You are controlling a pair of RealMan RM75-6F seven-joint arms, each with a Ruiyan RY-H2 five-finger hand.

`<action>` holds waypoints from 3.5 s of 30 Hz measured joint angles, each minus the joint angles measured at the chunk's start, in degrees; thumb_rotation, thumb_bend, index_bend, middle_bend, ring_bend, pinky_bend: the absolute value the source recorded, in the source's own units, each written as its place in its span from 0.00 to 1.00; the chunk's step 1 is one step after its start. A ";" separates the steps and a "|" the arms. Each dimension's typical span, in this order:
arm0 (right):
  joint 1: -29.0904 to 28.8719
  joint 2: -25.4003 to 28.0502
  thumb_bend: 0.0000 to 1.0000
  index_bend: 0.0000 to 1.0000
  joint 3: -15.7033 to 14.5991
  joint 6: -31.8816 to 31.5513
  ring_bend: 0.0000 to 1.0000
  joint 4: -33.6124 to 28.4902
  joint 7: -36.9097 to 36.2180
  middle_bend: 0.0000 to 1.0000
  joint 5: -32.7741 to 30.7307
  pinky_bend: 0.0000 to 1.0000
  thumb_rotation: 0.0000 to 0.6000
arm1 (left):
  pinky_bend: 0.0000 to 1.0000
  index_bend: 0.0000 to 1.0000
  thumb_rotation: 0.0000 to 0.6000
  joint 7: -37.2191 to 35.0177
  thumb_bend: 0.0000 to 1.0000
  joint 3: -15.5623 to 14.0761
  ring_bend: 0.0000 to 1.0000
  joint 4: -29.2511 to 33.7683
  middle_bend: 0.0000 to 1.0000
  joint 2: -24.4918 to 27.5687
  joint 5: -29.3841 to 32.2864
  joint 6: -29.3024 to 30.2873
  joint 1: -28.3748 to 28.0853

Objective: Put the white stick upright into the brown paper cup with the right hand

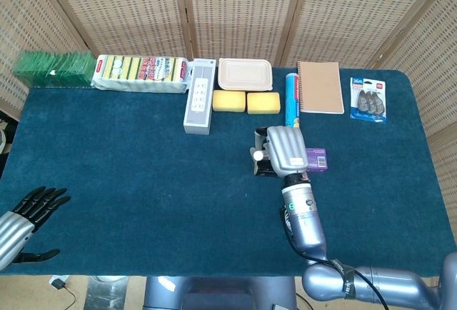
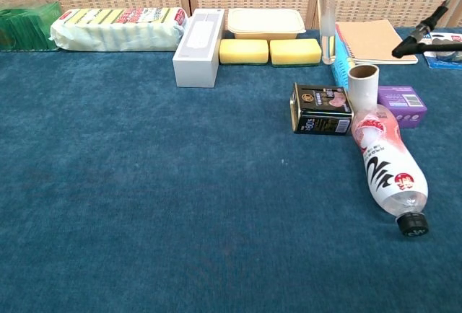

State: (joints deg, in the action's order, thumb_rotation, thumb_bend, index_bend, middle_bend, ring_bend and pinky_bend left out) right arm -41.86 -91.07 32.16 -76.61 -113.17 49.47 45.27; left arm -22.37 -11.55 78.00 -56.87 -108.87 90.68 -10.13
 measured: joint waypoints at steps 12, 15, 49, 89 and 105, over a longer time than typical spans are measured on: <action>-1.60 1.55 0.42 0.80 -1.52 -1.11 1.00 4.65 -2.56 0.98 -1.43 1.00 1.00 | 0.00 0.04 0.92 0.84 0.08 -0.06 0.00 0.55 0.05 0.02 0.10 -0.12 0.08; -1.74 1.93 0.42 0.80 -2.28 -1.14 1.00 5.19 -3.24 0.98 -1.47 1.00 1.00 | 0.00 0.04 0.92 1.01 0.08 -0.04 0.00 0.64 0.05 -0.01 0.19 -0.24 0.08; -2.13 6.54 0.42 0.80 -7.24 -3.65 1.00 3.45 -6.13 0.98 -4.08 1.00 1.00 | 0.00 0.04 0.91 0.43 0.08 0.07 0.00 0.39 0.05 0.16 0.38 0.81 0.52; -6.68 3.15 0.29 0.75 -10.68 6.86 0.99 20.43 -7.75 0.91 -11.88 0.98 1.00 | 0.00 0.04 0.92 0.55 0.08 0.97 0.00 1.58 0.05 0.33 2.74 -1.82 -0.10; -6.48 4.23 0.28 0.57 -11.36 9.59 0.63 22.83 -9.94 0.60 -13.82 0.67 1.00 | 0.00 0.04 0.92 1.24 0.08 1.07 0.00 2.22 0.05 0.40 2.88 -2.40 -0.24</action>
State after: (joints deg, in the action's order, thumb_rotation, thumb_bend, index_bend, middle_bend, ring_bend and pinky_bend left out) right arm -48.34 -86.84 20.80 -67.02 -90.34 39.53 31.46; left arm -21.13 -10.48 80.22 -56.47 -105.99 88.28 -10.36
